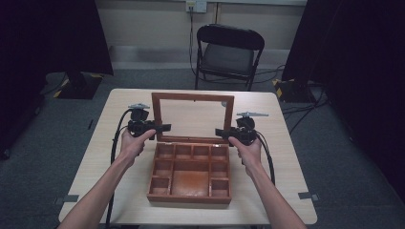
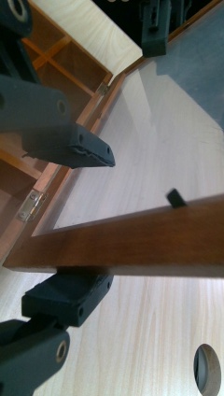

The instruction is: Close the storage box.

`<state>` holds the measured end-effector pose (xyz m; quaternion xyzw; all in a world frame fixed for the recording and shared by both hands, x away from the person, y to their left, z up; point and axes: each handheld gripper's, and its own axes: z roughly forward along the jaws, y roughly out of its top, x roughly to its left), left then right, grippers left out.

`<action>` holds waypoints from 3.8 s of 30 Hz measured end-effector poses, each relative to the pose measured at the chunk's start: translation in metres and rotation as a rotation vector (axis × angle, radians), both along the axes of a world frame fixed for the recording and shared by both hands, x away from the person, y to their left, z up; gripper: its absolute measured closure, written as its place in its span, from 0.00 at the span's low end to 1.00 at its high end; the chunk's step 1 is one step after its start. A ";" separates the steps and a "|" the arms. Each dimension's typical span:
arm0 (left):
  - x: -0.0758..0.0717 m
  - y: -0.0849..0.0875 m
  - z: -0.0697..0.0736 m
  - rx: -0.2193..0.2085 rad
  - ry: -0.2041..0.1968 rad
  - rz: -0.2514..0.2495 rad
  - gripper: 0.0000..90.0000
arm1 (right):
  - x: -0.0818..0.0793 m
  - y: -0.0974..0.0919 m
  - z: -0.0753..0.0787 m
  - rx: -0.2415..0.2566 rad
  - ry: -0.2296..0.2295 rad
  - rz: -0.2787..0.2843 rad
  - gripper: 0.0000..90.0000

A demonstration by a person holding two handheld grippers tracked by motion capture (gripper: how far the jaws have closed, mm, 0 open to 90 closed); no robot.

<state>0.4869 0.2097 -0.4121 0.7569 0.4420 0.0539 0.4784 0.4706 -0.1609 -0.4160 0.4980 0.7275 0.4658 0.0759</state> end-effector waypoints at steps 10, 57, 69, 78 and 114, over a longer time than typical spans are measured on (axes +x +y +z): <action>-0.014 0.010 0.005 -0.030 -0.019 -0.035 0.50 | -0.009 -0.004 0.011 0.011 -0.033 0.013 0.50; -0.056 0.022 0.007 0.042 -0.068 -0.007 0.44 | -0.040 -0.012 0.019 0.003 -0.035 0.045 0.47; -0.062 0.021 -0.001 0.052 -0.008 -0.002 0.40 | -0.052 -0.008 0.012 -0.022 -0.021 0.034 0.45; -0.054 0.014 -0.010 0.067 0.020 -0.010 0.43 | -0.057 -0.006 0.007 -0.033 -0.031 0.006 0.49; -0.084 0.019 0.003 0.056 -0.037 -0.026 0.23 | -0.066 -0.055 0.004 -0.056 -0.010 -0.068 0.44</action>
